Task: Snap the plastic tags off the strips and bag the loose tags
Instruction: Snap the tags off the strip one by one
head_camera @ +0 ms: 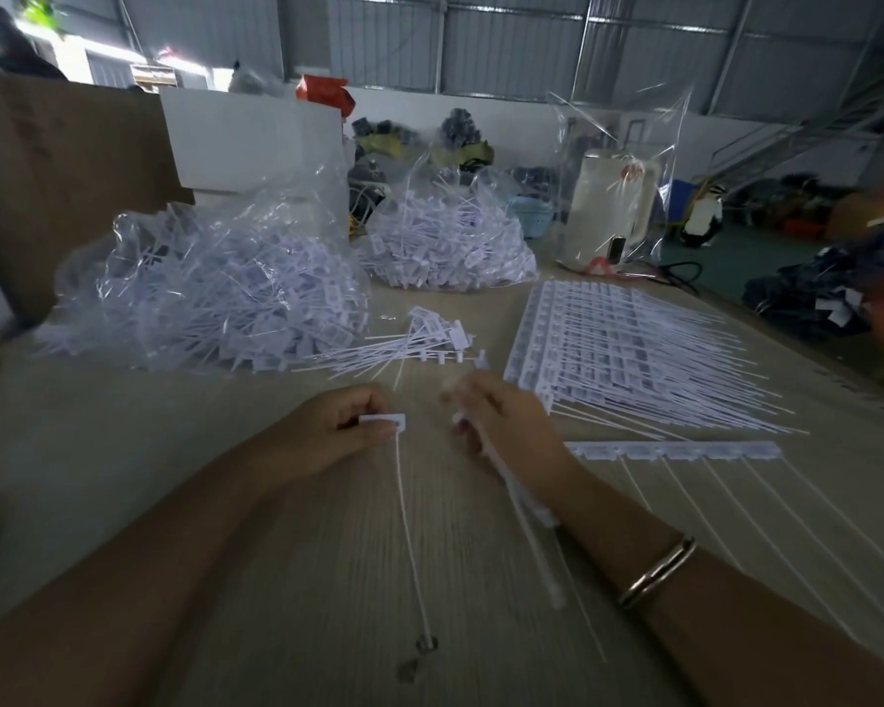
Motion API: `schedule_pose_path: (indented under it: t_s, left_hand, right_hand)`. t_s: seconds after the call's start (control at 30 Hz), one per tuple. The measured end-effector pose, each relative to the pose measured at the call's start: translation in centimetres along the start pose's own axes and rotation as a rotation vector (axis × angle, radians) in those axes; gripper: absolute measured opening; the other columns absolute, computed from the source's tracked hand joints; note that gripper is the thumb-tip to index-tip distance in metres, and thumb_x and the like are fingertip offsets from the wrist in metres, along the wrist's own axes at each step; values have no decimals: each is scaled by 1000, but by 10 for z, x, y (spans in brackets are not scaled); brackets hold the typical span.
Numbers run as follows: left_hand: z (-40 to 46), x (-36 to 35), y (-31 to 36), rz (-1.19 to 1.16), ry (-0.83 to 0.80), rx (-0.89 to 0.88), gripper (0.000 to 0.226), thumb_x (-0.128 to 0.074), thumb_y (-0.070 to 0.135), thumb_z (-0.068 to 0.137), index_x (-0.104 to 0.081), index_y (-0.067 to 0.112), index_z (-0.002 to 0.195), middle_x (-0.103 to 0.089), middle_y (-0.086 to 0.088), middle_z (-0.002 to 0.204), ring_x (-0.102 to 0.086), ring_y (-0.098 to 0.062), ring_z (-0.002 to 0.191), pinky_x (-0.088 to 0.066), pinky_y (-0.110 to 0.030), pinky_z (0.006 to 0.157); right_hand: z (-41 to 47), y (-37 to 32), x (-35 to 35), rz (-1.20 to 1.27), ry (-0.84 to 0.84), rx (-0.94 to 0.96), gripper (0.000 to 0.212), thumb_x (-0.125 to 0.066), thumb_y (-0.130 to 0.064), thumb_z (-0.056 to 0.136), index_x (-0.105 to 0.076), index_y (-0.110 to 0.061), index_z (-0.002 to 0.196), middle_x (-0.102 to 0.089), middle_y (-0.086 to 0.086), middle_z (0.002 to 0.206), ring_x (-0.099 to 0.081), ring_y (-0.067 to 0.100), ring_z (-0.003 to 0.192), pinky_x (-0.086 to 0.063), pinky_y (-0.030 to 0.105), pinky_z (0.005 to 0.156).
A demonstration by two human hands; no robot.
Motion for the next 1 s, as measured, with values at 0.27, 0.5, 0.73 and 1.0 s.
schedule_pose_path:
  t_s: [0.27, 0.5, 0.73, 1.0]
  left_hand:
    - [1, -6, 4, 381, 113, -75, 25, -63, 25, 88, -61, 18, 112, -51, 12, 85, -50, 2, 76, -38, -14, 69]
    - [3, -23, 25, 296, 66, -124, 28, -59, 24, 91, -65, 1, 75, -59, -5, 74, -54, -14, 74, -40, -28, 73]
    - [3, -19, 17, 249, 58, -131, 22, -59, 7, 90, -60, 7, 67, -56, -3, 69, -49, -8, 66, -37, -20, 66]
    - [2, -14, 12, 67, 102, -69, 21, -53, 31, 82, -59, 13, 73, -55, 4, 70, -50, -5, 67, -38, -23, 64]
  right_hand:
    - [-9, -13, -13, -409, -114, 205, 29, -62, -42, 85, -55, -21, 104, -55, -10, 81, -52, 8, 71, -35, 24, 59]
    - [-11, -29, -16, -379, -161, 296, 24, -62, -35, 86, -47, -19, 97, -53, -11, 80, -54, 10, 70, -39, 28, 60]
    - [-11, -8, -3, -507, -235, 245, 24, -60, -40, 86, -59, -20, 97, -57, -6, 85, -51, 7, 72, -45, 29, 65]
    - [-11, -13, 0, -135, -156, 154, 24, -53, -23, 95, -63, -12, 76, -59, -17, 56, -52, 5, 53, -44, 26, 58]
Point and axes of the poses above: each hand's wrist, its own z-axis towards the middle knuckle, its own x-axis out of the back of the hand, y = z × x, the point moved 7 cm from there along z, towards the middle knuckle
